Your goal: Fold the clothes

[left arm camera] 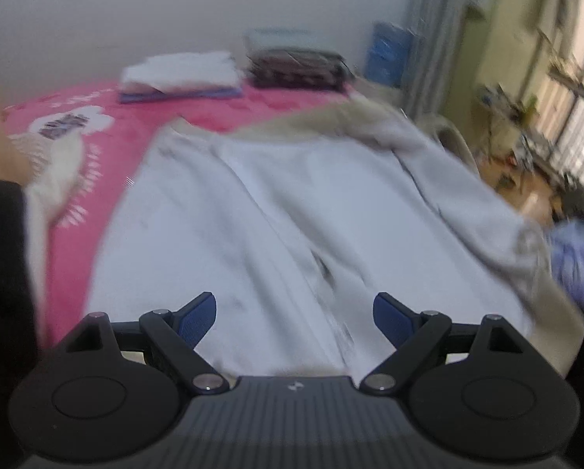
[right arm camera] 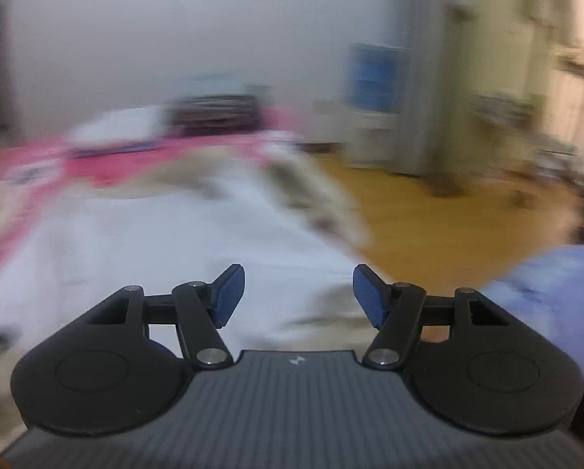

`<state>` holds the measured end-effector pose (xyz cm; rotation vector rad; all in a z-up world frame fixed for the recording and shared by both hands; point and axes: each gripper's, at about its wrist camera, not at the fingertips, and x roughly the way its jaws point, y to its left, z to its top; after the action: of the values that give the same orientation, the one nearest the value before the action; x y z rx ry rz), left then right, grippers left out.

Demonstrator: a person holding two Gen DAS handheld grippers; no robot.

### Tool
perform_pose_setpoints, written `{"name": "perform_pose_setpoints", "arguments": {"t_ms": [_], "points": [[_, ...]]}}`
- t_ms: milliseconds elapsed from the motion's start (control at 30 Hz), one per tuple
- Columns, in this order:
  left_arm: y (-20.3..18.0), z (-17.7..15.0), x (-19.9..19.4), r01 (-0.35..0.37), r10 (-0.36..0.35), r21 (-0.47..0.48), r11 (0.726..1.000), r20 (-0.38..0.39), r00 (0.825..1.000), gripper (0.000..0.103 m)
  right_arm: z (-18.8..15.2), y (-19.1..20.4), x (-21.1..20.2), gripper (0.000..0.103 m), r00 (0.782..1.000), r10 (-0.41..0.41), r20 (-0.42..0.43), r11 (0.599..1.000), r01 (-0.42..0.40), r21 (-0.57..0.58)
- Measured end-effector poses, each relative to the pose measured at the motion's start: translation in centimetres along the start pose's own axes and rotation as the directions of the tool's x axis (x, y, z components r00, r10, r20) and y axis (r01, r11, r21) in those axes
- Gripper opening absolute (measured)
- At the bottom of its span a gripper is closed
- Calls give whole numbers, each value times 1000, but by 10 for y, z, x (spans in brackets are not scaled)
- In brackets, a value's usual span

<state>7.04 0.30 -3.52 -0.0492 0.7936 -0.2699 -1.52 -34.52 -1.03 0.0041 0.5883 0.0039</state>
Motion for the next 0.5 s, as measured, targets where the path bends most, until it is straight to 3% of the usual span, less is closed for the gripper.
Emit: {"name": "perform_pose_setpoints", "arguments": {"t_ms": [67, 133, 200, 300, 333, 400, 500], "points": [[18, 21, -12, -11, 12, -64, 998, 20, 1000, 89, -8, 40, 0, 61, 988, 152, -24, 986, -153, -70], [35, 37, -25, -9, 14, -118, 993, 39, 999, 89, -19, 86, 4, 61, 954, 293, -67, 943, -299, -143], [49, 51, -35, -11, 20, -152, 988, 52, 998, 89, -32, 132, 11, 61, 900, 415, -131, 876, -435, -207], [64, 61, -44, -7, 16, -180, 984, 52, 999, 89, -56, 203, 19, 61, 810, 546, -212, 735, -585, -342], [69, 64, -47, -5, 15, -189, 982, 52, 999, 89, -64, 224, 22, 61, 785, 572, -236, 687, -617, -385], [75, 64, -48, 11, -4, -214, 977, 35, 999, 89, -75, 259, 32, 60, 763, 588, -269, 615, -638, -465], [79, 57, -47, 14, -13, -243, 970, 9, 1000, 89, -84, 295, 55, 59, 756, 582, -299, 542, -635, -551]]}}
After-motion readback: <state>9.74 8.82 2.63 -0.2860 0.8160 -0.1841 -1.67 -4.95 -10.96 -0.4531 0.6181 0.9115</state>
